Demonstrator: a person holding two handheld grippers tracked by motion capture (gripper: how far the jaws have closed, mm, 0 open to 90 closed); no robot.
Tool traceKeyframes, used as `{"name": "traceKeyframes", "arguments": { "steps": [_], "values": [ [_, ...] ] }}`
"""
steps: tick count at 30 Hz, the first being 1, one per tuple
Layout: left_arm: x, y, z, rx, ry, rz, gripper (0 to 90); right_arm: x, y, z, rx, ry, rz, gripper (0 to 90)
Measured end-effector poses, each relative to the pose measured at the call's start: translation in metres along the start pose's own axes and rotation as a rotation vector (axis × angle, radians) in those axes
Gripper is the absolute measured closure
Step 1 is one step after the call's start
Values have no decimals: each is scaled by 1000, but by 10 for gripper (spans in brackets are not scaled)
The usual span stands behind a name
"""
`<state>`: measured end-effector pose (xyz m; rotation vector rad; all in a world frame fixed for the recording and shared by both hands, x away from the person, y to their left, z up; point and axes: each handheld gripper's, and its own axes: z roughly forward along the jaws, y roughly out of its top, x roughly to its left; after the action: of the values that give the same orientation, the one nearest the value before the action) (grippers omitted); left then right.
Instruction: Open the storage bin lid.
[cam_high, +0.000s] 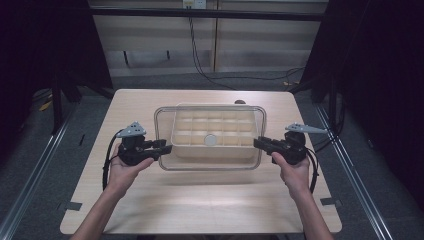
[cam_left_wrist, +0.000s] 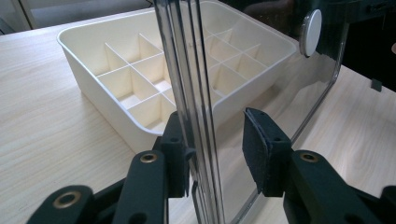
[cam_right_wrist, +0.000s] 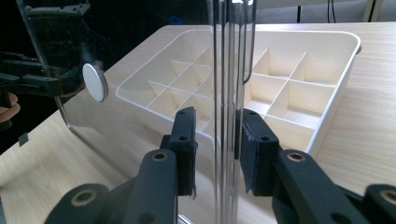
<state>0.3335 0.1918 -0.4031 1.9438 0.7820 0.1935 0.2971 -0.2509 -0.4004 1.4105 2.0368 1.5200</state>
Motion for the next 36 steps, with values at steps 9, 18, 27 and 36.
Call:
{"name": "traceKeyframes", "arguments": {
  "steps": [9, 18, 27, 36],
  "values": [
    [-7, -4, -7, -11, -16, -4, 633, 7, -1, -10, 1, 2, -21, 694],
    [-11, -9, -7, 6, -31, -12, 633, 10, -11, -17, 26, 23, -16, 700],
    [-10, -18, -12, 24, -27, -21, 623, 17, -17, -20, 24, 59, -11, 716],
    [-19, -27, -19, 45, -39, -32, 628, 22, -26, -24, 29, 65, -13, 720]
  ]
}}
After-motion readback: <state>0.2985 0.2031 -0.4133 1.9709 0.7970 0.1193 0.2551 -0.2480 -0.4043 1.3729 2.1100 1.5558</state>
